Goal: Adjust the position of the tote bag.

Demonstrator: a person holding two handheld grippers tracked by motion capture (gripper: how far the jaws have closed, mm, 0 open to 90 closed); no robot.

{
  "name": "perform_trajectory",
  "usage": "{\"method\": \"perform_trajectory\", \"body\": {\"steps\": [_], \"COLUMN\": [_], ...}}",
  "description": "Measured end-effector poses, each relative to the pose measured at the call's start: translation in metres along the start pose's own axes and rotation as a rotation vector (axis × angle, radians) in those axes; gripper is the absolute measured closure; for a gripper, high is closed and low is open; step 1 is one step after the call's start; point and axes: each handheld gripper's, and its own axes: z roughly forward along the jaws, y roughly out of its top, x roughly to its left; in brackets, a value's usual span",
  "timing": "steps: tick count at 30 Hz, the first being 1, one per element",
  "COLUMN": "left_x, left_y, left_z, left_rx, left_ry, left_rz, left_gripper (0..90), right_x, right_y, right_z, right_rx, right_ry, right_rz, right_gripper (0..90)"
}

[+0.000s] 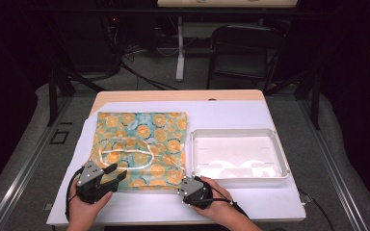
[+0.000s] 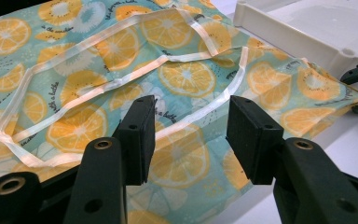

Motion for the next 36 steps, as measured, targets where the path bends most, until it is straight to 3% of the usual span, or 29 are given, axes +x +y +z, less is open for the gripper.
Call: {"method": "perform_trajectory", "body": {"steps": [6, 11, 16, 18, 19, 20, 21, 24, 25, 26, 28, 29, 30, 36], "left_x": [0.001, 0.001, 0.005, 0.010, 0.010, 0.017, 0.017, 0.033, 0.033, 0.043, 0.048, 0.057, 0.061, 0.074], "left_y": [-0.001, -0.002, -0.004, -0.006, -0.006, -0.009, -0.009, -0.016, -0.016, -0.021, -0.024, -0.029, -0.031, -0.038], "left_z": [-0.001, -0.003, -0.009, -0.015, -0.015, -0.022, -0.022, -0.036, -0.036, -0.041, -0.043, -0.047, -0.049, -0.055], "left_rx": [-0.003, 0.000, 0.000, -0.012, -0.012, -0.021, -0.021, -0.014, -0.014, -0.001, 0.005, 0.010, 0.016, 0.019], "left_ry": [0.003, 0.009, 0.037, 0.041, 0.041, 0.065, 0.065, 0.120, 0.120, 0.142, 0.152, 0.166, 0.170, 0.194], "left_rz": [-0.008, -0.013, -0.012, -0.049, -0.049, -0.082, -0.082, -0.141, -0.141, -0.181, -0.204, -0.247, -0.264, -0.333], "left_gripper": [52.2, 52.2, 51.8, 51.6, 51.4, 51.3, 51.2, 50.2, 50.2, 49.8, 49.1, 48.6, 48.0, 44.5], "right_x": [-0.001, -0.003, -0.008, -0.009, -0.010, -0.010, -0.010, -0.014, -0.014, -0.016, -0.017, -0.017, -0.017, -0.017], "right_y": [0.001, 0.003, 0.008, 0.010, 0.011, 0.012, 0.012, 0.016, 0.016, 0.017, 0.017, 0.017, 0.017, 0.017], "right_z": [0.002, 0.000, -0.004, -0.006, -0.007, -0.007, -0.007, -0.009, -0.009, -0.009, -0.009, -0.008, -0.008, -0.006], "right_rx": [0.001, -0.027, -0.054, -0.086, -0.103, -0.121, -0.121, -0.152, -0.152, -0.155, -0.156, -0.157, -0.158, -0.148], "right_ry": [0.003, 0.007, 0.013, 0.015, 0.011, 0.012, 0.012, 0.020, 0.020, 0.026, 0.033, 0.036, 0.036, 0.045], "right_rz": [-0.006, 0.013, 0.020, 0.034, 0.044, 0.055, 0.055, 0.072, 0.072, 0.071, 0.072, 0.073, 0.077, 0.069], "right_gripper": [72.3, 84.9, 88.4, 88.8, 89.0, 89.1, 89.1, 89.2, 89.2, 89.2, 89.2, 89.2, 89.1, 88.8]}}
